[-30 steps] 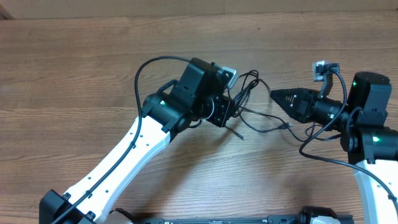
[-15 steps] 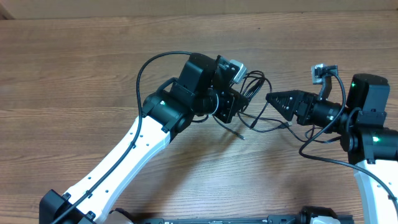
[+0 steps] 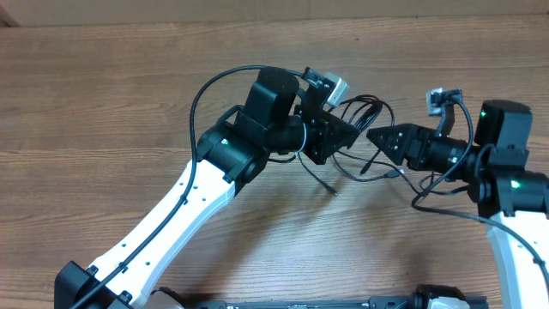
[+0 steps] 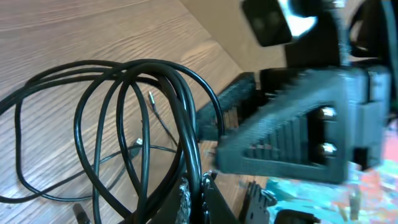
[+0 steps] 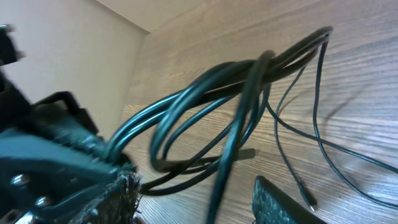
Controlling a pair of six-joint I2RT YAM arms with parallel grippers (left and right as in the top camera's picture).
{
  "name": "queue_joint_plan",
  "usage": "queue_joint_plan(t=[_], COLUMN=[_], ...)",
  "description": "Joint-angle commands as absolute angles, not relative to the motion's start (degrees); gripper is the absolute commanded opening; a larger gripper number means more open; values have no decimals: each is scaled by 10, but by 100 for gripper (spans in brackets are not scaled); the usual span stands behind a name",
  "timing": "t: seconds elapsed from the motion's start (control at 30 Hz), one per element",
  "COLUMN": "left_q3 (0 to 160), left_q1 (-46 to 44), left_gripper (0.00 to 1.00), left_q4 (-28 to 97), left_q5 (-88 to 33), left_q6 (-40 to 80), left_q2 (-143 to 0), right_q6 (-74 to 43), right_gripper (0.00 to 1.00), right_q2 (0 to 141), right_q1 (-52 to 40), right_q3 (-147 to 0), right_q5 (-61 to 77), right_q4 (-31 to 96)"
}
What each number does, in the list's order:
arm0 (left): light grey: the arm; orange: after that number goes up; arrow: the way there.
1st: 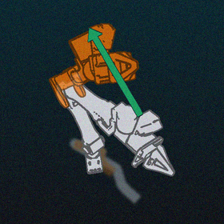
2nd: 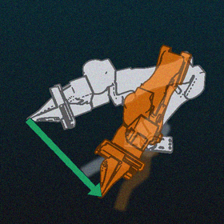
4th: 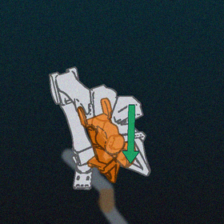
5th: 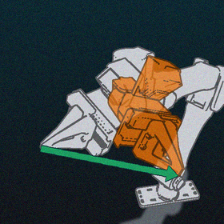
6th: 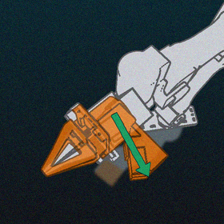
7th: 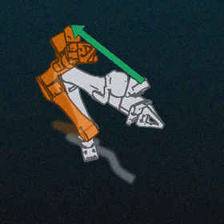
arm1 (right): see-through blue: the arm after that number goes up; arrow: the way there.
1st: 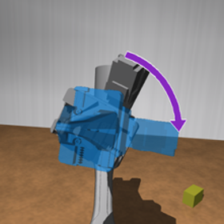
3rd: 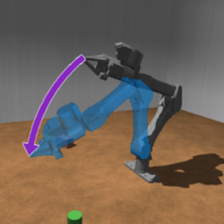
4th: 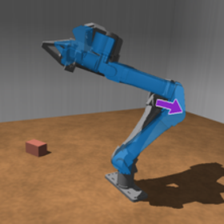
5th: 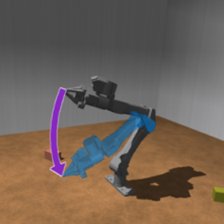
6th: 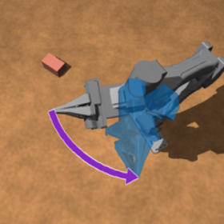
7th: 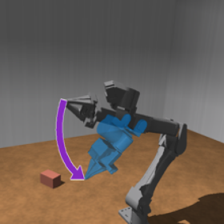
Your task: Untangle cables
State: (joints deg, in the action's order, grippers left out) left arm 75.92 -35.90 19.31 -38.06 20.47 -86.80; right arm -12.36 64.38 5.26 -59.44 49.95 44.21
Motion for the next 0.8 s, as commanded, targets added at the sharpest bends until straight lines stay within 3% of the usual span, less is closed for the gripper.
queue_joint_plan(t=[0.0, 0.63, 0.67, 0.7, 0.77], left_q3=[768, 768, 768, 768, 768], left_q1=[-366, -419, -425, -429, -429], left_gripper=[4, 4, 4, 4, 4], left_q4=[187, 152, 148, 147, 149], left_q5=[-407, -398, -396, -387, -381], left_q6=[210, 219, 218, 219, 218], left_q2=[-870, -870, -870, -870, -870], right_q6=[-120, -120, -120, -120, -120], right_gripper=[57, 55, 48, 23, 6], right_q2=[653, 654, 654, 654, 654], right_q1=[55, 55, 55, 55, 55], right_q3=[-596, -596, -596, -596, -596], right_q5=[496, 515, 512, 507, 504], right_q4=[440, 424, 425, 426, 429])
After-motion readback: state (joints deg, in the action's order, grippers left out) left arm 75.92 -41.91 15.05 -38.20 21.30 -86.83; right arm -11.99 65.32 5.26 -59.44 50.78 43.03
